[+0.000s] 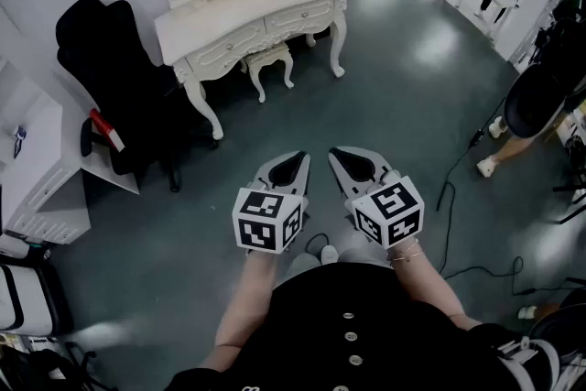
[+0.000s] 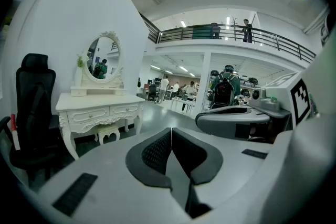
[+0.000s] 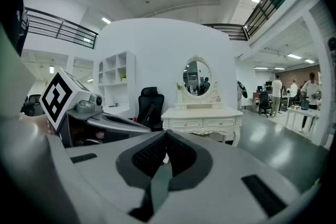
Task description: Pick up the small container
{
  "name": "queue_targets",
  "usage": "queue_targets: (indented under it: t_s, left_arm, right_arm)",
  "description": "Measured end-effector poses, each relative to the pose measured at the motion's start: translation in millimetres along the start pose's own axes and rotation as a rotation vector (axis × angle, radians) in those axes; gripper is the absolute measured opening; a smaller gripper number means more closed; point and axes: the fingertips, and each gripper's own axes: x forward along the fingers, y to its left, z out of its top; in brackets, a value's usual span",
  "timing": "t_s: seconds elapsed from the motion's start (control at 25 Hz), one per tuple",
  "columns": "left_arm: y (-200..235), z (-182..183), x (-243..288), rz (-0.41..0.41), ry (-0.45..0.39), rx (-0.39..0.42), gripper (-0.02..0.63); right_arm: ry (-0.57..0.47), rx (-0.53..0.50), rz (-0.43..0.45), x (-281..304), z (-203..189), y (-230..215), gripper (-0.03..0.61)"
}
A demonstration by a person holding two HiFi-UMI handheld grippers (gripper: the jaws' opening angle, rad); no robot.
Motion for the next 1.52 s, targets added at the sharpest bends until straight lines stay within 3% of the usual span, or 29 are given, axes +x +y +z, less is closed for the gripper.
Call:
queue_targets:
  t_s: [0.36, 0.88, 1.24, 1.32, 1.44, 1.52]
  left_arm:
    - [-4, -4, 7, -0.029, 0.023, -0.01, 0.014]
    - [-14, -3, 18, -0.074, 0.022, -0.005, 0.014]
    - [-7, 1, 39, -0.038, 0.031, 0.012, 0.014]
    - [-2, 4, 46, -0.029, 0.024, 0.008, 0.014]
    - [-1, 10, 58, -0.028, 0.011, 0.002, 0.014]
    - [-3, 13, 66, -0.032, 0.01, 0.0, 0.014]
  right_arm:
    - [0.046, 0.013, 0.002, 3, -16, -6, 0.002]
    - [0.034, 0.051, 0.048, 5, -16, -9, 0.002]
    - [-0.003, 0.053, -0.01, 7, -7, -50, 0.0]
    - [-0.019, 0.066, 0.008, 11, -3, -55, 0.137]
    - [-0.037, 0.062, 0.025, 16, 1, -64, 0.185]
    - [-0.045, 0.05, 0.041, 18, 3, -70, 0.251]
